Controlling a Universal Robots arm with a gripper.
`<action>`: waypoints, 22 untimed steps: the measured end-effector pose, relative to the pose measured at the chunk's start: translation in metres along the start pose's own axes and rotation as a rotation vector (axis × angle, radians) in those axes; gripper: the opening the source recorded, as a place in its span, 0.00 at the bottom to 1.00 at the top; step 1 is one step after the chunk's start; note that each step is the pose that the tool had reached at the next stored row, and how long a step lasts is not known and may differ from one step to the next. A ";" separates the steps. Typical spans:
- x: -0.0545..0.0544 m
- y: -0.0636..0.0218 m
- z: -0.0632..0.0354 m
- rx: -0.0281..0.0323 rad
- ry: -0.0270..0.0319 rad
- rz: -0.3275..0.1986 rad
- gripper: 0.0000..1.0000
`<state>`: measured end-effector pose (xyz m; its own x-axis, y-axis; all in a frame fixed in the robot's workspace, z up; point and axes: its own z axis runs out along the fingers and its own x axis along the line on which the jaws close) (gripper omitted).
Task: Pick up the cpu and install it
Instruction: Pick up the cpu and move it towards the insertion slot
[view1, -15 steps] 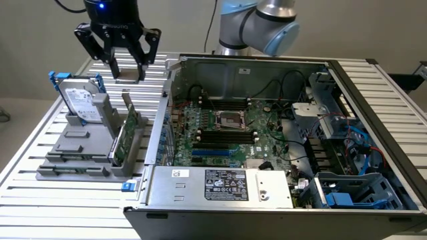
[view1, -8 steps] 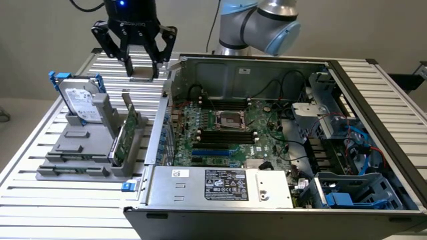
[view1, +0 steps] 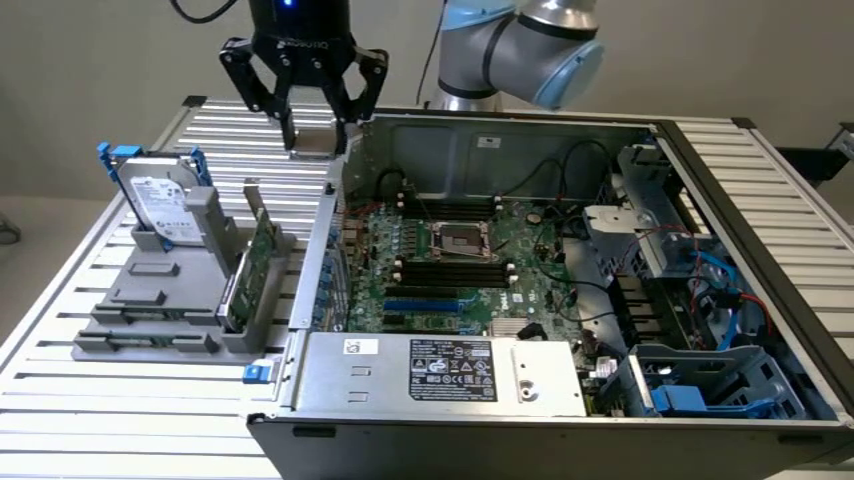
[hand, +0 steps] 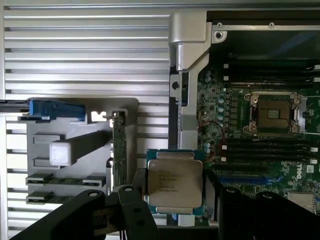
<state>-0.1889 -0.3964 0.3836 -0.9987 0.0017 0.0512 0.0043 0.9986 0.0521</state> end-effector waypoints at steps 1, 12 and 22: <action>-0.003 0.0005 -0.0004 0.0000 0.0004 0.000 0.55; -0.043 0.0059 -0.0043 0.0000 0.0034 0.000 0.55; -0.083 0.0119 -0.0060 -0.0002 0.0038 0.000 0.55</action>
<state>-0.1061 -0.3850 0.3860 -0.9985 0.0018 0.0550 0.0046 0.9986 0.0523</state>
